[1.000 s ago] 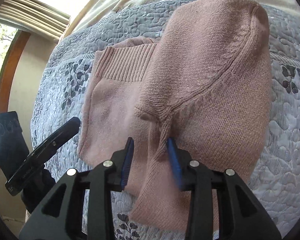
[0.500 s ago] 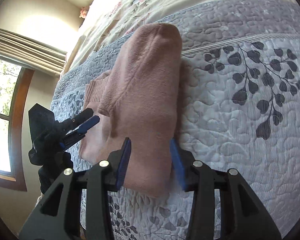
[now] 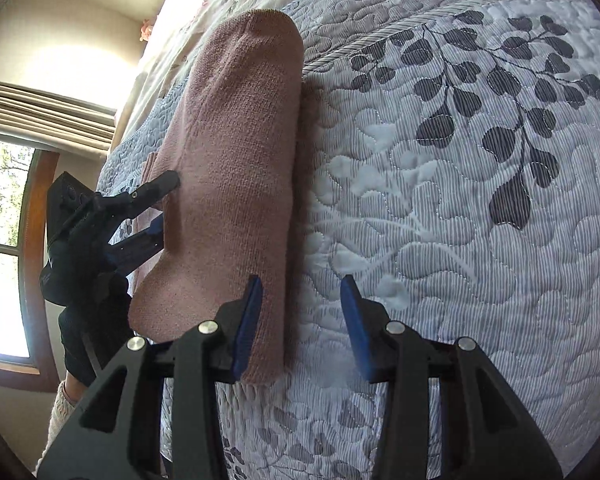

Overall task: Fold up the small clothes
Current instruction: 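Grasp the other side edge with the left tool and fold it over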

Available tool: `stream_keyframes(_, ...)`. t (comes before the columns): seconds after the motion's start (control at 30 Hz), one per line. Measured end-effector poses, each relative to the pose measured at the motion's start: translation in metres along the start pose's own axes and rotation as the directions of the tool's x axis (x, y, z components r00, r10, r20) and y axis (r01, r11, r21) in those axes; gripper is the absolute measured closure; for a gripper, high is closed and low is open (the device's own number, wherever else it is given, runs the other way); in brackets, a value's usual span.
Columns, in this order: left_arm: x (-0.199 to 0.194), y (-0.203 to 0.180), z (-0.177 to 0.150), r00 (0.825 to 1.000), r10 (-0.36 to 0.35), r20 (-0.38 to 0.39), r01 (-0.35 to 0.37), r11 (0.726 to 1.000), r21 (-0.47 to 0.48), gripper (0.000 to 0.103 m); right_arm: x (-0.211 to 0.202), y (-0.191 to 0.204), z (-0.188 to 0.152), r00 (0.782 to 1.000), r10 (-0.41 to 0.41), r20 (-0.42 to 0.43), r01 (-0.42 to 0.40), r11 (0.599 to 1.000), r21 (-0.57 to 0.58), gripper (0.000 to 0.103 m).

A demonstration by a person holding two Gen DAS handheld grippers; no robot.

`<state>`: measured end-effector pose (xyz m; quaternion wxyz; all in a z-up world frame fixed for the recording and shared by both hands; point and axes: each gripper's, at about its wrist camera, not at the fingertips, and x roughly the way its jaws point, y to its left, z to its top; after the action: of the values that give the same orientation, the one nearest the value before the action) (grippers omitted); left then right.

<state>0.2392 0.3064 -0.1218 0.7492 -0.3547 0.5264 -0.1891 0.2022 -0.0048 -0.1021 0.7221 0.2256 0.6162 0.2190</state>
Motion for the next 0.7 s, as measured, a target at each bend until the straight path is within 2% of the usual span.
stream_keyframes(0.03, 0.0, -0.002, -0.001, 1.0, 0.005, 0.002, -0.005, 1.0, 0.005, 0.062, 0.001, 0.0, 0.0, 1.0, 0.001, 0.003, -0.001, 1.0, 0.004, 0.062)
stream_keyframes(0.07, 0.001, -0.003, -0.002, 1.0, 0.009, 0.002, -0.009, 1.0, 0.011, 0.071, 0.0, 0.0, 0.0, 1.0, 0.003, 0.005, -0.003, 1.0, 0.007, 0.062)
stream_keyframes(0.1, 0.0, -0.006, -0.003, 1.0, 0.014, 0.01, -0.014, 1.0, 0.016, 0.076, 0.0, 0.0, 0.0, 1.0, 0.004, 0.006, -0.004, 1.0, 0.008, 0.062)
stream_keyframes(0.2, -0.006, -0.016, -0.006, 0.999, 0.009, 0.053, -0.012, 0.998, 0.057, 0.081, -0.002, 0.0, -0.001, 1.0, -0.011, 0.009, 0.011, 1.0, -0.001, 0.062)
stream_keyframes(0.4, -0.049, -0.025, -0.007, 0.985, -0.096, 0.145, 0.089, 0.995, 0.051, 0.083, -0.006, 0.005, -0.013, 1.0, -0.024, 0.013, 0.024, 1.0, -0.013, 0.062)
stream_keyframes(0.57, -0.095, -0.021, -0.001, 0.973, -0.11, 0.203, 0.096, 0.992, 0.077, 0.083, -0.004, 0.022, -0.017, 1.0, -0.013, 0.013, 0.013, 0.999, -0.03, 0.062)
stream_keyframes(0.7, -0.132, 0.0, 0.008, 0.965, -0.085, 0.247, 0.07, 0.995, 0.07, 0.083, 0.002, 0.043, -0.021, 1.0, -0.008, 0.005, 0.009, 0.997, -0.074, 0.062)
